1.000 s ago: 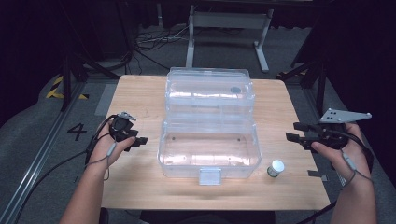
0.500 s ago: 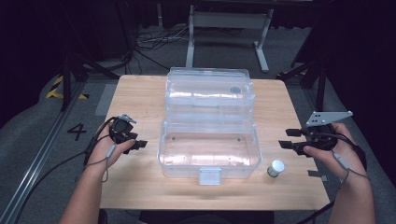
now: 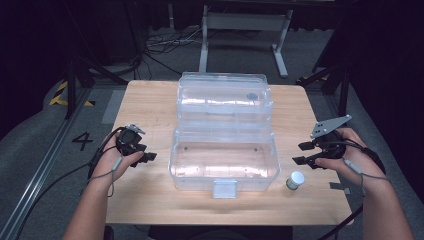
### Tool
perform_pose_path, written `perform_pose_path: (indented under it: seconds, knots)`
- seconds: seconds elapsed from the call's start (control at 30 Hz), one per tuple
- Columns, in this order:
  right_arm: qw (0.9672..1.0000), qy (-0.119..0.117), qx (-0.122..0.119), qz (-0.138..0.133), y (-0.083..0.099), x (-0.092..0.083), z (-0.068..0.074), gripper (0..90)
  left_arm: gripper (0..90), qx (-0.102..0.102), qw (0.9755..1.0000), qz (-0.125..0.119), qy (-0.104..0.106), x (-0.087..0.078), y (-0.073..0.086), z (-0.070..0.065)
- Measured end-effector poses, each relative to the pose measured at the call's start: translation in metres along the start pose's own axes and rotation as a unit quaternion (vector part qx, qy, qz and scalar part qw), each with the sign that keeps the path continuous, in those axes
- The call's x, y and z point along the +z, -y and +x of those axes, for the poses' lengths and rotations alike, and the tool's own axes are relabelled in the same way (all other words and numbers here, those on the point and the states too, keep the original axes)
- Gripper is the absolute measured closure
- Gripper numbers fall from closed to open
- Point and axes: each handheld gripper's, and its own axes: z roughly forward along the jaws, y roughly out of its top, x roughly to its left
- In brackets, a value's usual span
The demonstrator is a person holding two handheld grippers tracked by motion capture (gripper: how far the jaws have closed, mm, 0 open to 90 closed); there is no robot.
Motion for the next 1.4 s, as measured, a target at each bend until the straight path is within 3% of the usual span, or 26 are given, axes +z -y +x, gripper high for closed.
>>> perform_pose_path:
  seconds: [0.17, 0.23, 0.4, 0.7, 1.07, 1.3, 1.4]
  knots:
    - [0.9985, -0.009, -0.025, 0.047, -0.004, 0.008, 0.000, 43.1, 43.8, 0.003, 1.0000, 0.005, -0.002, 0.001, 0.001, 0.000]
    - [0.9981, -0.011, -0.030, 0.053, -0.004, 0.009, 0.000, 42.9, 43.9, 0.002, 1.0000, 0.006, 0.000, 0.000, 0.002, 0.000]
    - [0.9938, -0.019, -0.059, 0.092, -0.009, 0.016, -0.002, 41.4, 43.8, 0.001, 1.0000, 0.007, 0.000, 0.000, 0.004, 0.000]
    - [0.9866, -0.041, -0.089, 0.131, -0.012, 0.022, -0.002, 39.5, 43.9, -0.002, 1.0000, 0.009, -0.001, -0.002, 0.009, 0.000]
    - [0.9758, -0.052, -0.114, 0.180, -0.011, 0.033, 0.000, 38.6, 43.8, 0.001, 0.9999, 0.014, -0.002, -0.001, 0.013, -0.002]
    - [0.9661, -0.063, -0.143, 0.205, -0.009, 0.042, 0.003, 37.6, 43.8, 0.001, 0.9999, 0.013, -0.003, -0.003, 0.013, -0.002]
    - [0.9639, -0.066, -0.147, 0.212, -0.008, 0.044, 0.004, 37.5, 43.8, 0.003, 0.9999, 0.013, -0.004, -0.003, 0.013, -0.002]
